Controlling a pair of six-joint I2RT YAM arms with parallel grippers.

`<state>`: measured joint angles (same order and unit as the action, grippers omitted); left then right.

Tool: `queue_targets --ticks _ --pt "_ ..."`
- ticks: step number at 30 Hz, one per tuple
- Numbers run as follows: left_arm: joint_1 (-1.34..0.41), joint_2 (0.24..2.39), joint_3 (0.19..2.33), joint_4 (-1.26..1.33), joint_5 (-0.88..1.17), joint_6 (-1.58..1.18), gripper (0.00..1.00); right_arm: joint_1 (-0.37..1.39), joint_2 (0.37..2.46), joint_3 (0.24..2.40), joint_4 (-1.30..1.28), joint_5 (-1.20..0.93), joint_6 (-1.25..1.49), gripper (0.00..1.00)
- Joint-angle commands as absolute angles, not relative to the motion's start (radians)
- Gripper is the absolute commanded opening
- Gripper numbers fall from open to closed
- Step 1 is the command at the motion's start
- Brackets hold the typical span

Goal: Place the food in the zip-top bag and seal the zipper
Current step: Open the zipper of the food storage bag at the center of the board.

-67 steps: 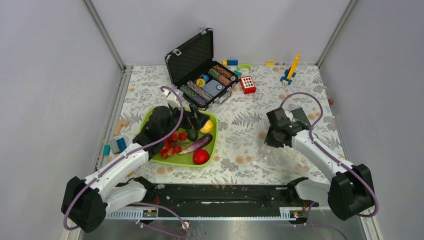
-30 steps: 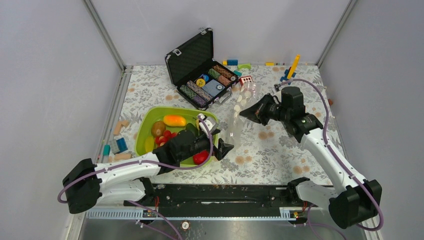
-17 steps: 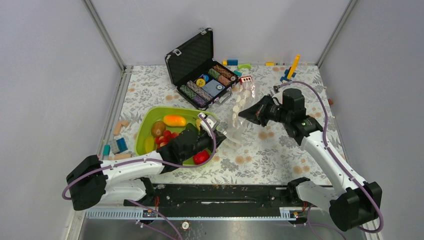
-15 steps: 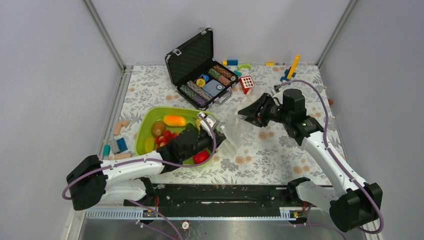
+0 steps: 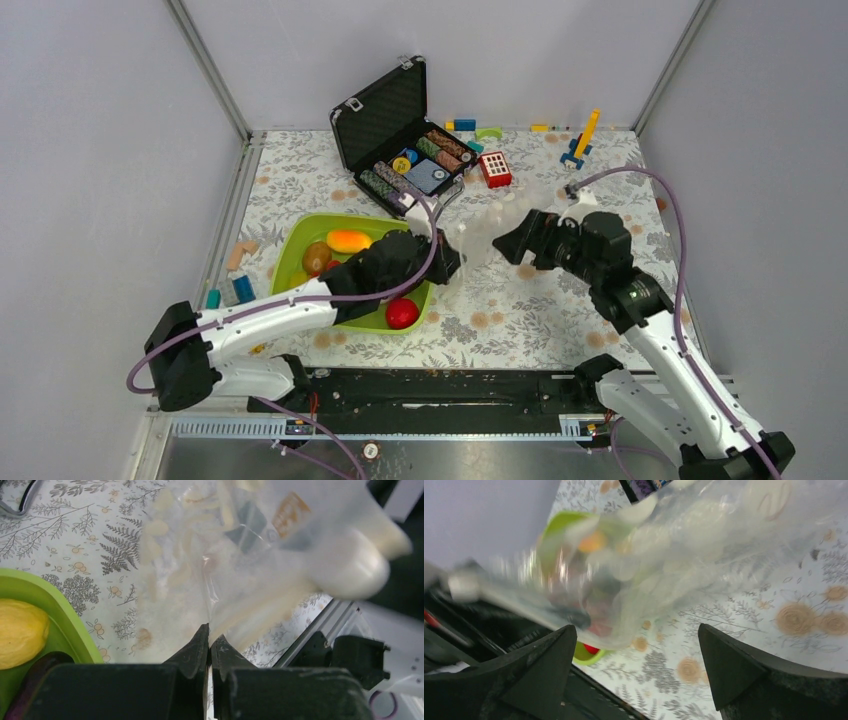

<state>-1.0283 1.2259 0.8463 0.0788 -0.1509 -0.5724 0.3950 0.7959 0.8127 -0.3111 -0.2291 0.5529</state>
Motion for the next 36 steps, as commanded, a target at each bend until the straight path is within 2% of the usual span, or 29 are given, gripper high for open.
queue_targets --ticks 1,3,8,32,36 --pt "-1.023 1.272 1.008 -0.105 -0.217 -0.698 0.00 0.585 0.785 0.784 -0.280 -0.019 0.267 1.00" --pt "-1.017 1.294 1.031 -0.112 -0.212 -0.735 0.00 0.651 0.781 0.759 -0.227 0.070 0.220 1.00" --pt "-0.980 1.312 1.083 -0.185 -0.228 -0.834 0.00 0.670 0.752 0.695 -0.116 0.110 0.222 1.00" --pt "-0.973 1.335 1.111 -0.232 -0.284 -0.884 0.00 0.832 0.895 0.736 -0.059 0.201 0.167 0.95" --pt "-0.973 1.343 1.120 -0.233 -0.263 -0.878 0.00 0.880 0.927 0.736 -0.039 0.305 0.168 0.94"
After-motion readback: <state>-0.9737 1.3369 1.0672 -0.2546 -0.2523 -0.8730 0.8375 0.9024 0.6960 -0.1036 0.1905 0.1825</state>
